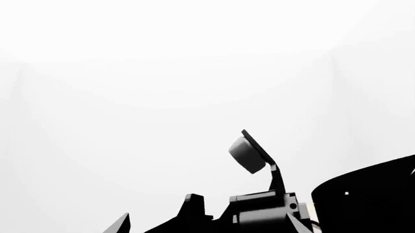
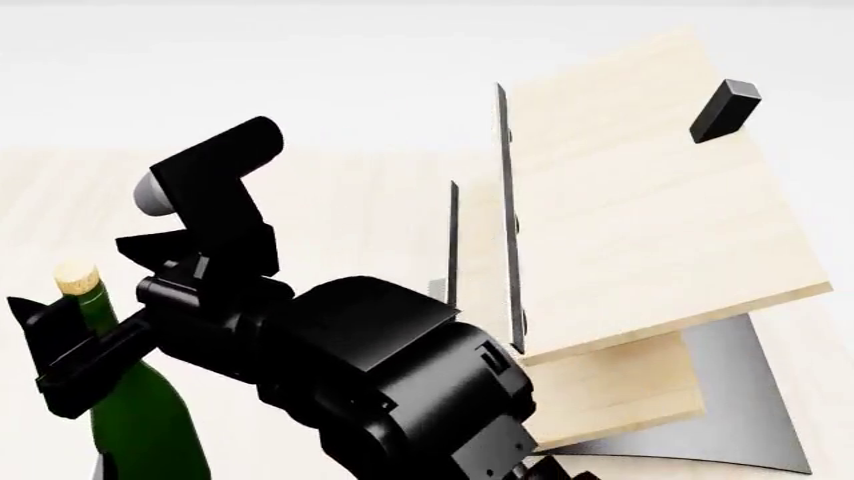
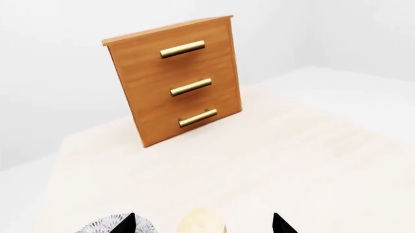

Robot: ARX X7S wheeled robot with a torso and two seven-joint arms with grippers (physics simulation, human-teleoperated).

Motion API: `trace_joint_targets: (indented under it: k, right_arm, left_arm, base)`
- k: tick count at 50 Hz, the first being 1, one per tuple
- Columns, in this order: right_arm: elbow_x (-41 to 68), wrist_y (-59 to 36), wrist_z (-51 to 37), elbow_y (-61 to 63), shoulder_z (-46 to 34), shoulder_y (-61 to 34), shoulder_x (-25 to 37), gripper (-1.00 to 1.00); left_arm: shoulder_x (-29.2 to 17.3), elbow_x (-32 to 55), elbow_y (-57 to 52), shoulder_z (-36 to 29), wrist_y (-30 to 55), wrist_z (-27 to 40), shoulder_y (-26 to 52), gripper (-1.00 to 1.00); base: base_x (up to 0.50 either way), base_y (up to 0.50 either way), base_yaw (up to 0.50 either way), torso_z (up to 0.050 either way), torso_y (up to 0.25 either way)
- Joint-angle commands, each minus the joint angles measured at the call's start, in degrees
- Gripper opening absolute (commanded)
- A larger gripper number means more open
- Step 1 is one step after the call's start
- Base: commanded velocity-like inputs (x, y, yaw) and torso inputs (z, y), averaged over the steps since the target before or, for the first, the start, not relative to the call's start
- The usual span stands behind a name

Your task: Put the wine bottle on the wine rack.

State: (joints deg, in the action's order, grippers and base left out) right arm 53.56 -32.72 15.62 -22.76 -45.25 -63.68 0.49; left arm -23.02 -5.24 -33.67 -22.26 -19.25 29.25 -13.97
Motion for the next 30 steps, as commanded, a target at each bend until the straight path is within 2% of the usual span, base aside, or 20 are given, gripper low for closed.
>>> trace_joint_targets:
  k: [1, 9, 23, 24, 30]
  right_arm:
    - [3.79, 7.15, -1.27, -5.32, -5.83, -1.22, -0.24, 1.0]
    - [8.57, 13.22, -2.37, -9.31, -12.69, -2.4, -0.25, 1.0]
    - [10.96, 15.94, -3.96, -7.75, -16.28, -2.28, 0.41, 1.0]
    - [11.0, 16.06, -4.05, -7.68, -16.43, -2.18, 0.5, -1.0]
    - [11.23, 16.76, -3.84, -8.56, -17.17, -2.23, 0.43, -1.0]
  left_arm:
    - [-0.11, 0.0, -0.09, -0.32, 0.08, 0.03, 0.08, 1.0]
    - [-0.2, -0.01, 0.01, -0.46, -0.07, 0.13, 0.19, 1.0]
    - [-0.33, -0.2, -0.31, -0.78, 0.09, 0.26, 0.14, 1.0]
    - [-0.31, -0.23, -0.21, -0.84, 0.06, 0.26, 0.17, 1.0]
    - [-0.33, -0.3, -0.12, -0.98, 0.11, 0.33, 0.24, 1.0]
  base:
    - [0.0, 0.0, 0.0, 0.0, 0.0]
    - [0.0, 0.0, 0.0, 0.0, 0.0]
    - [0.0, 0.0, 0.0, 0.0, 0.0]
    - [0.0, 0.0, 0.0, 0.0, 0.0]
    - [0.0, 0.0, 0.0, 0.0, 0.0]
